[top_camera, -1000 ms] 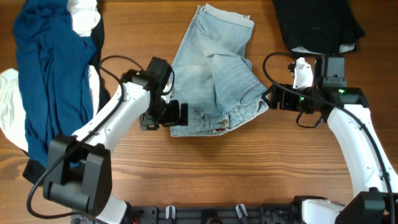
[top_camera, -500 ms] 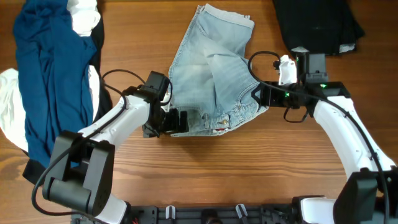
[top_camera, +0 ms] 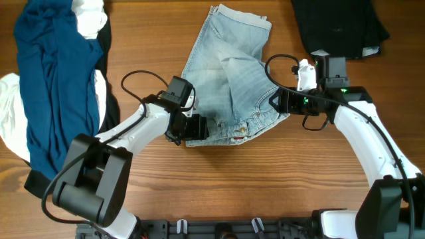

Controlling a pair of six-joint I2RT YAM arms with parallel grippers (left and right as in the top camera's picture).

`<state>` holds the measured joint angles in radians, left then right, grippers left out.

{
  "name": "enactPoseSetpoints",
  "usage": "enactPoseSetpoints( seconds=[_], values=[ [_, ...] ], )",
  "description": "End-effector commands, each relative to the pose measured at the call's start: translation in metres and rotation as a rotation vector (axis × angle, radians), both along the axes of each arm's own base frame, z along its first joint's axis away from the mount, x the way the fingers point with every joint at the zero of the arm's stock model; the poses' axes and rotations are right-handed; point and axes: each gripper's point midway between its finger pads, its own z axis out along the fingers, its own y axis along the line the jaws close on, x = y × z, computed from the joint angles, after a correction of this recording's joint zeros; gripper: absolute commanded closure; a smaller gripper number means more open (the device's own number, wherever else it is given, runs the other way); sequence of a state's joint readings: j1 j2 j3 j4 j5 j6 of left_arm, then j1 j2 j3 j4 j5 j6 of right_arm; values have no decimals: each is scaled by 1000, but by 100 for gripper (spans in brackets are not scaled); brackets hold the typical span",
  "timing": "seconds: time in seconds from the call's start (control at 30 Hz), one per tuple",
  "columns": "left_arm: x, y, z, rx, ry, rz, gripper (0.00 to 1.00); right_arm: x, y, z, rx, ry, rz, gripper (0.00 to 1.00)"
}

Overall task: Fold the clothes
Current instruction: 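Grasp the shorts' waistband with both grippers at either side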

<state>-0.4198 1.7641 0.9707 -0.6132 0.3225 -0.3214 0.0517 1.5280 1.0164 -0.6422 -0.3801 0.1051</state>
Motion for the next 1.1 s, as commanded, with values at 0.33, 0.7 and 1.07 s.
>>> enactPoseSetpoints(
  seconds=[0.33, 0.7, 1.07],
  values=[
    [-15, -4, -23, 14, 88, 18, 96, -4, 1, -13, 11, 54, -26, 73],
    [-11, -4, -23, 8, 77, 34, 96, -4, 1, -25, 10, 82, -26, 43],
    [-9, -5, -22, 4, 69, 34, 96, -10, -15, -51, -82, 164, -82, 52]
  ],
)
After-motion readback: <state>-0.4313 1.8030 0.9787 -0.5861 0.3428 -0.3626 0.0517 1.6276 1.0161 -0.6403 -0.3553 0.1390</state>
